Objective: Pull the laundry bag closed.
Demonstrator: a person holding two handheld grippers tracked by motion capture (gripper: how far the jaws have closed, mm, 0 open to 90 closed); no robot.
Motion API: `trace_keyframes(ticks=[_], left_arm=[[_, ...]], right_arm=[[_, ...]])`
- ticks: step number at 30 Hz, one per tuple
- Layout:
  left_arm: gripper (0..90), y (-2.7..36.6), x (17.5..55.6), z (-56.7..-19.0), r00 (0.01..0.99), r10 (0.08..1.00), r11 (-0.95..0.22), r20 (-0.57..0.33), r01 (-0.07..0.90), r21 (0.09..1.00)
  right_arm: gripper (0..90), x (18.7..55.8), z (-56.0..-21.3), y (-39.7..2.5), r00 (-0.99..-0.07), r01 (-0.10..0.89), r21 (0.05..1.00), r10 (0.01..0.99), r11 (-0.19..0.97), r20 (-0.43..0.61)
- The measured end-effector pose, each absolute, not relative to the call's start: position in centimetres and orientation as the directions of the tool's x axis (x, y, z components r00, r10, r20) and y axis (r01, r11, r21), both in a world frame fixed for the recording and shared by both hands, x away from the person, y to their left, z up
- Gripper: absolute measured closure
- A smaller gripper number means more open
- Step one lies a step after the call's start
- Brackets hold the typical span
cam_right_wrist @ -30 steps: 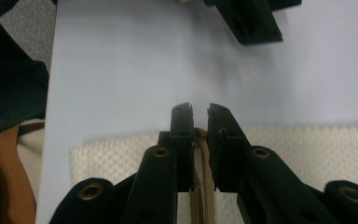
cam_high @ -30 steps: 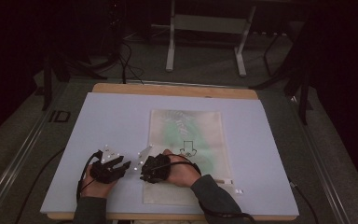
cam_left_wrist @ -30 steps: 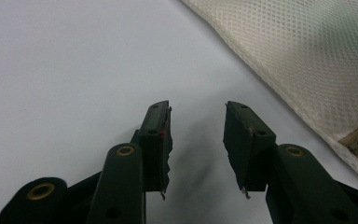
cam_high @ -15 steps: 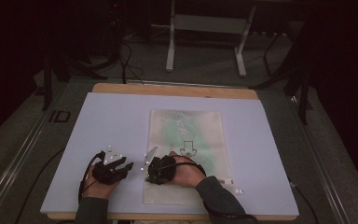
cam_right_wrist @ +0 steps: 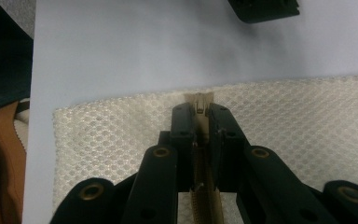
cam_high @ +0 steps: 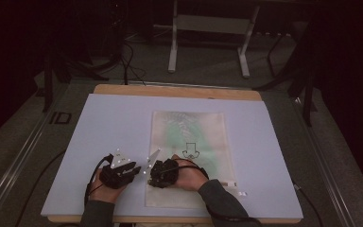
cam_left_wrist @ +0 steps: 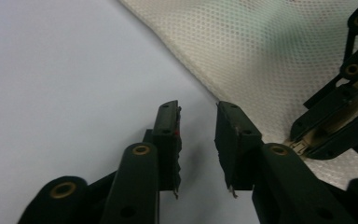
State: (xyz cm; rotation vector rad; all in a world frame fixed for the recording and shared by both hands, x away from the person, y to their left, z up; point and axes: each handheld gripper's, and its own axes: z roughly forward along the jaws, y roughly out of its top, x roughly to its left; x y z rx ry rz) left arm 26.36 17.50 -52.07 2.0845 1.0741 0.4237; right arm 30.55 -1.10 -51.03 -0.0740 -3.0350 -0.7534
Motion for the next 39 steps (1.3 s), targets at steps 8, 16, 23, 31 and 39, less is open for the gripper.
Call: trace_keyframes(ticks=[8, 16, 23, 31, 39], left_arm=[[78.1, 17.0, 26.4, -52.1, 0.615, 0.786, -0.379, -0.062, 0.559, 0.737], [88.2, 16.4, 26.5, -52.2, 0.639, 0.767, -0.406, -0.059, 0.554, 0.727], [89.1, 16.1, 26.5, -52.3, 0.647, 0.758, -0.398, -0.078, 0.556, 0.73], [89.1, 15.3, 26.5, -52.4, 0.661, 0.747, -0.415, -0.076, 0.552, 0.723], [89.1, 14.5, 26.7, -52.7, 0.672, 0.735, -0.422, -0.086, 0.554, 0.718]], right_arm=[[81.6, 30.4, -51.0, -1.1, -0.999, 0.038, 0.465, 0.037, 0.885, 0.01], [81.6, 30.1, -51.1, -1.1, -0.999, 0.026, 0.468, 0.032, 0.883, -0.005], [81.6, 30.2, -51.2, -1.2, -0.999, 0.026, 0.478, 0.033, 0.878, -0.005], [81.7, 30.1, -51.3, -1.3, -0.999, 0.025, 0.486, 0.035, 0.874, -0.011], [81.7, 30.0, -51.3, -1.4, -0.999, 0.026, 0.493, 0.038, 0.87, -0.016]])
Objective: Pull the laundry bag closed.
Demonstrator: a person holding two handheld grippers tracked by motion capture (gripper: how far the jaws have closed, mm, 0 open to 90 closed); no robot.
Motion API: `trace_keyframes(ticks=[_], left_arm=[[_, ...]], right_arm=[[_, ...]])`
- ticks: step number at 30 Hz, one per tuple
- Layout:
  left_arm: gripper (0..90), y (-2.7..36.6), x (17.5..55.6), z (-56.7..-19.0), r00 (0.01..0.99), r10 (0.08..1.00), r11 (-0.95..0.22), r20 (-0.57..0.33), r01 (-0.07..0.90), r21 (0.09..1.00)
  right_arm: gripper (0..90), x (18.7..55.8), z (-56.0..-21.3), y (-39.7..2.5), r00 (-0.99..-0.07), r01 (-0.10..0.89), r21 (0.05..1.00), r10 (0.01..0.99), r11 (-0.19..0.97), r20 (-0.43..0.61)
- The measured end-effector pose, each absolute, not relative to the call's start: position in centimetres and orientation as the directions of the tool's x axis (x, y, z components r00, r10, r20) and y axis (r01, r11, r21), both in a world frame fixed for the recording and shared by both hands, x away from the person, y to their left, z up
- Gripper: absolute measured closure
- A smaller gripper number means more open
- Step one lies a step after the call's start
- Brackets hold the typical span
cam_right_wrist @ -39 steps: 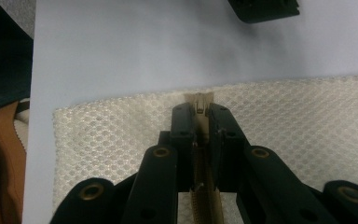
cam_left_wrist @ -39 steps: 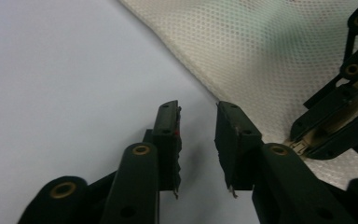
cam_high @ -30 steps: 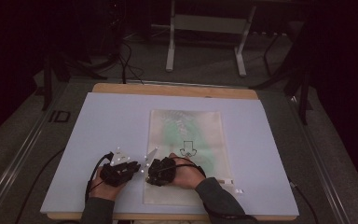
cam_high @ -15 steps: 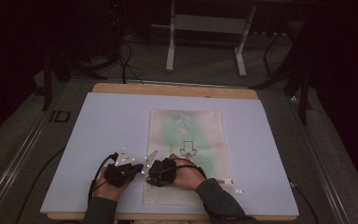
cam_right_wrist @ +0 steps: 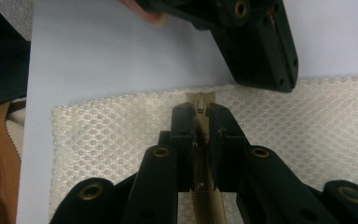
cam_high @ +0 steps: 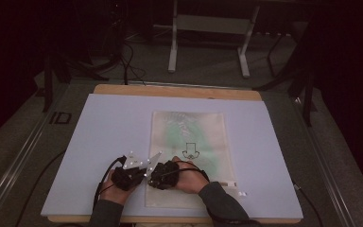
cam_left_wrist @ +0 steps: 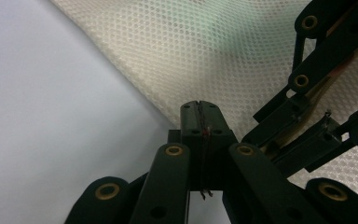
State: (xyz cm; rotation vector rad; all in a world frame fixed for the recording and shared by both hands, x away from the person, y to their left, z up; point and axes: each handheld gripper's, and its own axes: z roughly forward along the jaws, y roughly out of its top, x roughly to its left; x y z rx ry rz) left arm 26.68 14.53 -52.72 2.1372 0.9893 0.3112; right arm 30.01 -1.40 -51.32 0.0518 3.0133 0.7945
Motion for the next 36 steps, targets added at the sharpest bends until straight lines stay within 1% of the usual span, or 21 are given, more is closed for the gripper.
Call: trace_keyframes(ticks=[16, 26, 30, 33, 36], left_arm=[[88.9, 14.05, 26.66, -52.97, 0.684, 0.724, -0.439, -0.089, 0.556, 0.705], [88.9, 13.94, 26.68, -53.13, 0.68, 0.726, -0.441, -0.102, 0.574, 0.689], [89.0, 14.06, 26.81, -53.13, 0.676, 0.726, -0.435, -0.123, 0.591, 0.679], [89.3, 13.97, 26.75, -53.06, 0.681, 0.724, -0.452, -0.108, 0.587, 0.672], [89.5, 13.95, 26.8, -53.11, 0.673, 0.729, -0.44, -0.121, 0.597, 0.672]], right_arm=[[81.7, 29.95, -51.37, -1.51, -0.999, 0.024, 0.5, 0.04, 0.866, -0.023], [81.7, 29.97, -51.4, -1.52, -0.999, 0.017, 0.503, 0.036, 0.864, -0.028], [81.8, 30.0, -51.4, -1.63, -0.999, 0.025, 0.506, 0.039, 0.862, -0.018], [81.9, 30.08, -51.45, -1.71, -0.999, 0.03, 0.513, 0.041, 0.858, -0.01], [82.0, 30.2, -51.47, -1.84, -0.999, 0.03, 0.518, 0.038, 0.855, -0.005]])
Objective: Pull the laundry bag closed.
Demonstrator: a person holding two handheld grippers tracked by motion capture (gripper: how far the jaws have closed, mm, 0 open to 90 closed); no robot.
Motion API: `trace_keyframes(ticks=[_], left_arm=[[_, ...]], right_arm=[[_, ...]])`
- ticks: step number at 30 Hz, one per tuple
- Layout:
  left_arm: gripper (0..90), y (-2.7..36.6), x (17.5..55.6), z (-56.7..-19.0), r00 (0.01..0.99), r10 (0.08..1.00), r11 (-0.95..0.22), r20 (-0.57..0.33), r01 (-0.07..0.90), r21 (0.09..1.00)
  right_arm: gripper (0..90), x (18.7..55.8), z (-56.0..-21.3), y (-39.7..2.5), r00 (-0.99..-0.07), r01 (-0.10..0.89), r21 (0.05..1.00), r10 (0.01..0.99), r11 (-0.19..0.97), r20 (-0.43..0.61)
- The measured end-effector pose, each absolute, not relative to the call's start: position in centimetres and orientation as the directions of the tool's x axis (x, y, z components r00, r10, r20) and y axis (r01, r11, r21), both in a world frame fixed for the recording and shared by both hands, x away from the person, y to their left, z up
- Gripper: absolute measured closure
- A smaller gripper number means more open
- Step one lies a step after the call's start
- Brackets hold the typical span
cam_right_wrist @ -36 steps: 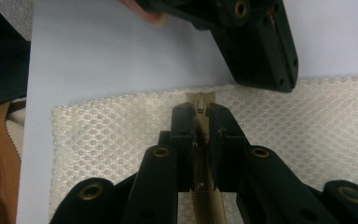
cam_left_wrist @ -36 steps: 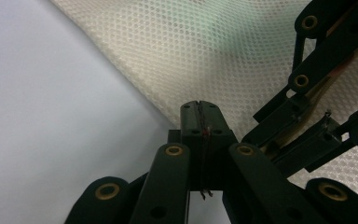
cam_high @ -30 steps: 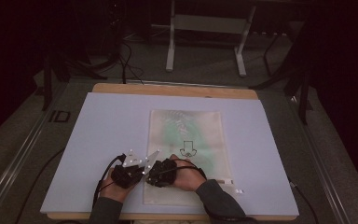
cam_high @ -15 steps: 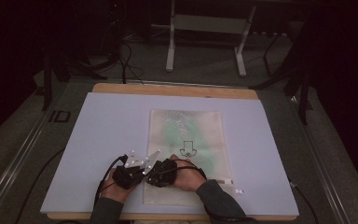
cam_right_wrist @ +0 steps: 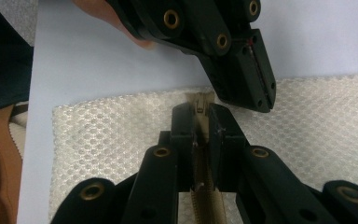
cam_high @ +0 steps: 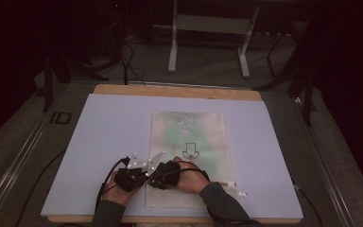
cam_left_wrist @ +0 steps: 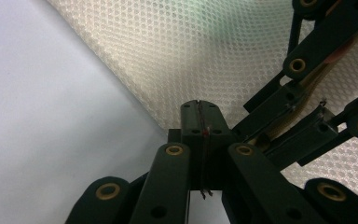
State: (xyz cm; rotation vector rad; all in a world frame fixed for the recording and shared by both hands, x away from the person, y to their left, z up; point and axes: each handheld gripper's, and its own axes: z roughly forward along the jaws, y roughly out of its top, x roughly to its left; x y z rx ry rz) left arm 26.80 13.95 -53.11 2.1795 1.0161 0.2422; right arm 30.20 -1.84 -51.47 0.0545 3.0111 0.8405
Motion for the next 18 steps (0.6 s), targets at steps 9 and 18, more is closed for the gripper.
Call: trace_keyframes(ticks=[9, 18], left_arm=[[89.7, 13.92, 26.87, -53.02, 0.674, 0.73, -0.453, -0.113, 0.6, 0.659], [89.8, 13.83, 26.83, -53.02, 0.675, 0.73, -0.456, -0.107, 0.598, 0.659]], right_arm=[[82.3, 30.18, -51.3, -2.14, -0.999, 0.031, 0.508, 0.04, 0.861, -0.006], [82.3, 30.2, -51.18, -2.67, -0.999, 0.028, 0.497, 0.038, 0.867, -0.01]])
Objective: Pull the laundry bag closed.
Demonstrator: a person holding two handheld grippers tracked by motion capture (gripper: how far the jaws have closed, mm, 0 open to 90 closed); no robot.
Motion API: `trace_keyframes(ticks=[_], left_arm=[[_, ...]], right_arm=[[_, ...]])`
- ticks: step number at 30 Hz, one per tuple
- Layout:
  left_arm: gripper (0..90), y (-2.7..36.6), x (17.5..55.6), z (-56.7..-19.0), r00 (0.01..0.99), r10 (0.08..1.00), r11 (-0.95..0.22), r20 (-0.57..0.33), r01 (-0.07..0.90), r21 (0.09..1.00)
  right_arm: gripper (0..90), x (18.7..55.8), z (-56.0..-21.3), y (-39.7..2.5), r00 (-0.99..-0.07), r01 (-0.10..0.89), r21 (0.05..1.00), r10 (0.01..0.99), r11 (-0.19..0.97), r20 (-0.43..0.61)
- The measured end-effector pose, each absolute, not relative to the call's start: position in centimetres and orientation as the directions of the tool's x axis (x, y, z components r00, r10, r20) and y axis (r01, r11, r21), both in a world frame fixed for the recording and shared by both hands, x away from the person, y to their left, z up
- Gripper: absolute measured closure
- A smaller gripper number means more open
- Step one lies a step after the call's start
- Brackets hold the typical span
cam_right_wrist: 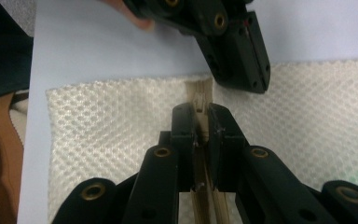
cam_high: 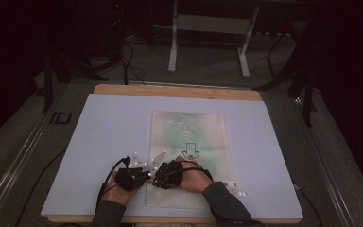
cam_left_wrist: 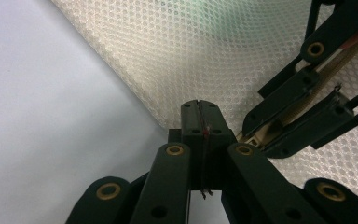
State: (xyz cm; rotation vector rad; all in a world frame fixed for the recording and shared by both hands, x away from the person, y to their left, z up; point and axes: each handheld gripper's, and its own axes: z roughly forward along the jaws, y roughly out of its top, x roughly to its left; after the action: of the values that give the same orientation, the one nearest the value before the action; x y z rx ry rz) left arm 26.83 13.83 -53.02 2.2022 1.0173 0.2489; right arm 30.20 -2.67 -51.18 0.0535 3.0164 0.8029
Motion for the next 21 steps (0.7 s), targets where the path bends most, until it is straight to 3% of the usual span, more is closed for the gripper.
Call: trace_keyframes(ticks=[21], left_arm=[[89.7, 13.8, 26.8, -53.0, 0.674, 0.731, -0.452, -0.109, 0.597, 0.663]], right_arm=[[82.3, 29.7, -51.0, -3.8, -0.999, 0.016, 0.459, 0.035, 0.888, -0.032]])
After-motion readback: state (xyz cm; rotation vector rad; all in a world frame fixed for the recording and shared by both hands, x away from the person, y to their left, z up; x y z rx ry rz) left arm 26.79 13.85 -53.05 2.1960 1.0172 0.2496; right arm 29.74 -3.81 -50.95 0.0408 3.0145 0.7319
